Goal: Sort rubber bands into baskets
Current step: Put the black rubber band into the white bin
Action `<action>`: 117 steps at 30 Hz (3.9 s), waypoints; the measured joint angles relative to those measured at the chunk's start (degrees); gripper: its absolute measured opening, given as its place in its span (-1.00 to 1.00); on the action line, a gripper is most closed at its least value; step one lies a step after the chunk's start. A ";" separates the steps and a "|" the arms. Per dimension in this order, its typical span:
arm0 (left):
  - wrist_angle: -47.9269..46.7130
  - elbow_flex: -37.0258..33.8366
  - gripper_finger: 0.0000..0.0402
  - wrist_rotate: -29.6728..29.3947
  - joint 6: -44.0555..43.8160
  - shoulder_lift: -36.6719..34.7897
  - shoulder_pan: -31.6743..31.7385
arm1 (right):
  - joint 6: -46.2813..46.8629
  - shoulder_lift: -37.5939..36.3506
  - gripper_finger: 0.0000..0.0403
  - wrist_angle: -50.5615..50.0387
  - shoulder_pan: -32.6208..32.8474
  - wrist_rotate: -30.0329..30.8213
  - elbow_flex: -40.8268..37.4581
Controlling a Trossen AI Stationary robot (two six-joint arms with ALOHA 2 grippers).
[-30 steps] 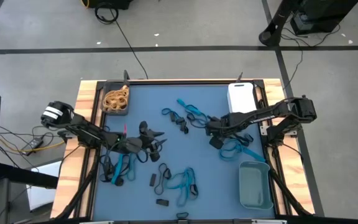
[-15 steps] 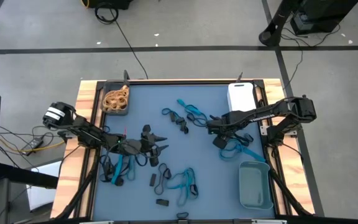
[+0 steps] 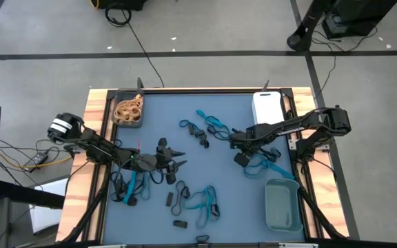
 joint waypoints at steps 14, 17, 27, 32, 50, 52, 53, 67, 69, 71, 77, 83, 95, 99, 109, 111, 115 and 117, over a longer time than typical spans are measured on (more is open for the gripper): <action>-0.06 0.00 -0.21 0.00 0.00 0.00 -0.02 | -7.43 -0.02 -0.98 -20.24 -0.58 16.35 16.32; -0.63 0.00 -0.21 0.00 -0.02 -0.02 -0.02 | -8.16 -0.02 -0.99 -27.03 -1.82 21.49 21.59; -1.37 0.00 -0.21 -0.02 -0.15 -0.02 -0.02 | -7.43 -0.11 -0.99 -40.52 -10.54 32.46 32.86; -2.14 0.00 -0.21 -0.01 -0.17 -0.02 -0.02 | -9.49 -0.11 -0.99 -40.72 -17.07 35.01 32.48; -4.23 -0.02 -0.21 0.00 -0.22 -0.02 -0.01 | -13.25 -0.09 -0.66 -30.51 -27.68 26.84 22.48; -4.28 -0.02 -0.21 0.00 -0.22 -0.02 -0.01 | -13.32 -0.09 -0.55 -30.17 -27.45 26.91 22.48; -4.28 -0.02 -0.21 0.00 -0.22 -0.02 -0.02 | -13.45 -0.09 -0.49 -30.03 -27.45 26.91 22.48; -4.32 -0.02 -0.21 0.00 -1.46 -0.02 0.04 | -14.83 -0.09 -0.01 -22.97 -22.56 15.99 22.72; -4.32 -0.02 -0.21 0.00 -1.47 -0.02 0.04 | -15.34 -0.09 -0.02 -20.93 -21.01 14.00 22.72; -4.32 -0.02 -0.21 0.00 -1.48 -0.02 0.04 | -16.18 -0.09 -0.03 -18.38 -19.25 11.75 22.72; -4.32 -0.02 -0.21 -0.03 -1.65 -0.02 0.04 | -15.53 -0.07 -0.08 -4.53 -13.45 2.37 22.69; -4.34 -0.02 -0.21 -0.03 -2.58 -0.02 0.10 | -12.19 0.19 -0.08 10.21 -8.52 -3.92 20.93; -4.58 -0.02 -0.21 -0.18 -3.16 -0.04 0.15 | -7.63 13.28 -0.08 23.66 -2.46 -1.35 18.86; -4.43 -0.02 -0.21 -0.18 -3.19 -0.04 0.15 | -6.83 16.74 -0.08 24.14 -2.32 -0.27 18.94; -4.78 -0.02 -0.21 -0.27 -2.93 -0.04 0.15 | -10.20 23.04 -0.20 28.38 -2.32 -1.40 19.25; -4.80 -0.02 -0.21 -0.27 -2.91 -0.04 0.15 | -10.85 23.07 -0.31 28.65 -2.32 -1.10 19.25; -4.84 -0.02 -0.21 -0.29 -2.86 -0.04 0.15 | -12.58 21.37 -0.73 28.16 -2.38 -1.17 19.01; -4.97 -0.02 -0.21 -0.29 -2.86 -0.04 0.15 | -13.99 19.93 -0.91 27.32 -2.30 -1.88 18.90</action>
